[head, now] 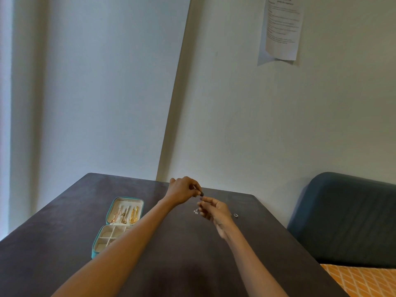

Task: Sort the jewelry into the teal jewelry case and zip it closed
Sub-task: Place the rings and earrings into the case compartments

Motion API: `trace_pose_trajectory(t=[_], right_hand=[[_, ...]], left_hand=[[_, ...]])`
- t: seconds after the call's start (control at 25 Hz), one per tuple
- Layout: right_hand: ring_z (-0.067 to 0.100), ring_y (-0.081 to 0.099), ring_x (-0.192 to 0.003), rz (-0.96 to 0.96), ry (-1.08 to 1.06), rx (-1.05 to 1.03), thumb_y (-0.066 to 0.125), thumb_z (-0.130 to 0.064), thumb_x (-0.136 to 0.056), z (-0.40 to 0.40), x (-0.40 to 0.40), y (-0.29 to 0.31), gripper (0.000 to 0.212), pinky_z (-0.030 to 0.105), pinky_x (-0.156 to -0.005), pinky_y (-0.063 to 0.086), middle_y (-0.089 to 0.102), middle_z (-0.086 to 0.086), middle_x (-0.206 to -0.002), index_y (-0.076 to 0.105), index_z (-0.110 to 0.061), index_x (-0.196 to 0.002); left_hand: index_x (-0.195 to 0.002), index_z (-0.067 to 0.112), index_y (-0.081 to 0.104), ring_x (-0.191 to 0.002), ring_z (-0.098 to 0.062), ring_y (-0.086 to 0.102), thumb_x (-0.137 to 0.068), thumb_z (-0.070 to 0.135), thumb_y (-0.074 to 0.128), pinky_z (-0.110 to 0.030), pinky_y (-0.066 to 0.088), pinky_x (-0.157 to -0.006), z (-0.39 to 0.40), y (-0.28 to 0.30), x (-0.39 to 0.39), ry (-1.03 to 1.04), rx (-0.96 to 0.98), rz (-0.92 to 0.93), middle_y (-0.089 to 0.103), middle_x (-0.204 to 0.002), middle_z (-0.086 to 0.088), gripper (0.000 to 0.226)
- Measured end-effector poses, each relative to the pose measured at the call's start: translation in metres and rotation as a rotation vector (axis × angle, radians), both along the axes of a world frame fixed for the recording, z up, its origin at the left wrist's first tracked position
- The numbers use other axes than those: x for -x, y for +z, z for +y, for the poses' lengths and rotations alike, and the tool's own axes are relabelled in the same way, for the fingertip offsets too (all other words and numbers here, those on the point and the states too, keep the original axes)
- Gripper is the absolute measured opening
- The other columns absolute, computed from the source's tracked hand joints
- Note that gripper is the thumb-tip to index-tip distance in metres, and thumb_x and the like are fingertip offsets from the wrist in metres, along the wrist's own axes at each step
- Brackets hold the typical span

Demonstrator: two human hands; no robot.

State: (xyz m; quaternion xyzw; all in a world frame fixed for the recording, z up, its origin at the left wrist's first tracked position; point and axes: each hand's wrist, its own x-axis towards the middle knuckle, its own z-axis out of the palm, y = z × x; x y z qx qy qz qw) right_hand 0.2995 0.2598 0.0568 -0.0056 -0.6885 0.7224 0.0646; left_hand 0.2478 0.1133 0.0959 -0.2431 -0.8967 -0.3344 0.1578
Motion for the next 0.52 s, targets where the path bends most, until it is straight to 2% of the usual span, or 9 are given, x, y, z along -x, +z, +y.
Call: trace_pose_trajectory(t=[0.12,0.2,0.28,0.36,0.44,0.52], right_hand=[[0.012,0.058,-0.092,0.034,-0.116,-0.143,0.057,-0.014,-0.093,-0.006,0.005,-0.009,0.019,0.021,-0.074,0.049,0.063,0.001,-0.103,0.062,-0.015,-0.112],[0.010,0.056,-0.099,0.126,-0.224,-0.156,0.057,-0.014,-0.093,-0.008,0.007,-0.007,0.021,0.020,-0.078,0.046,0.061,-0.004,-0.105,0.061,-0.019,-0.113],[0.007,0.057,-0.098,0.232,-0.246,-0.189,0.058,-0.012,-0.092,-0.006,0.008,-0.004,0.020,0.020,-0.082,0.046,0.063,-0.006,-0.104,0.063,-0.021,-0.110],[0.005,0.062,-0.095,0.302,-0.190,-0.312,0.062,-0.015,-0.090,-0.003,0.008,0.000,0.016,0.022,-0.085,0.049,0.068,-0.006,-0.099,0.067,-0.022,-0.103],[0.006,0.066,-0.090,0.331,-0.172,-0.387,0.065,-0.018,-0.088,-0.001,0.008,0.002,0.010,0.024,-0.082,0.052,0.072,-0.006,-0.092,0.070,-0.024,-0.095],[0.009,0.067,-0.085,0.344,-0.207,-0.374,0.066,-0.019,-0.087,0.000,0.009,0.005,0.007,0.024,-0.077,0.053,0.073,-0.003,-0.086,0.071,-0.024,-0.086]], left_hand=[[-0.093,0.027,0.071,-0.087,-0.010,0.062,-0.089,0.032,0.060,-0.037,0.029,-0.099,0.002,0.000,-0.004,0.048,-0.005,0.005,0.071,-0.083,0.005,0.013],[-0.093,0.026,0.072,-0.086,-0.011,0.061,-0.088,0.034,0.060,-0.036,0.029,-0.098,0.002,0.000,-0.005,0.068,-0.022,0.000,0.072,-0.083,0.004,0.015],[-0.094,0.024,0.072,-0.084,-0.010,0.061,-0.087,0.036,0.061,-0.035,0.029,-0.096,0.001,0.003,-0.003,0.078,-0.008,-0.004,0.072,-0.083,0.004,0.017],[-0.095,0.023,0.072,-0.084,-0.010,0.060,-0.087,0.036,0.062,-0.035,0.030,-0.096,-0.001,0.007,-0.003,0.068,0.034,-0.004,0.072,-0.084,0.003,0.018],[-0.095,0.023,0.072,-0.087,-0.011,0.061,-0.087,0.034,0.063,-0.036,0.031,-0.097,-0.001,0.010,-0.002,0.045,0.066,-0.003,0.073,-0.085,0.002,0.017],[-0.094,0.023,0.073,-0.089,-0.011,0.062,-0.087,0.034,0.063,-0.036,0.031,-0.096,0.000,0.009,-0.002,0.027,0.066,-0.021,0.073,-0.085,0.003,0.017]])
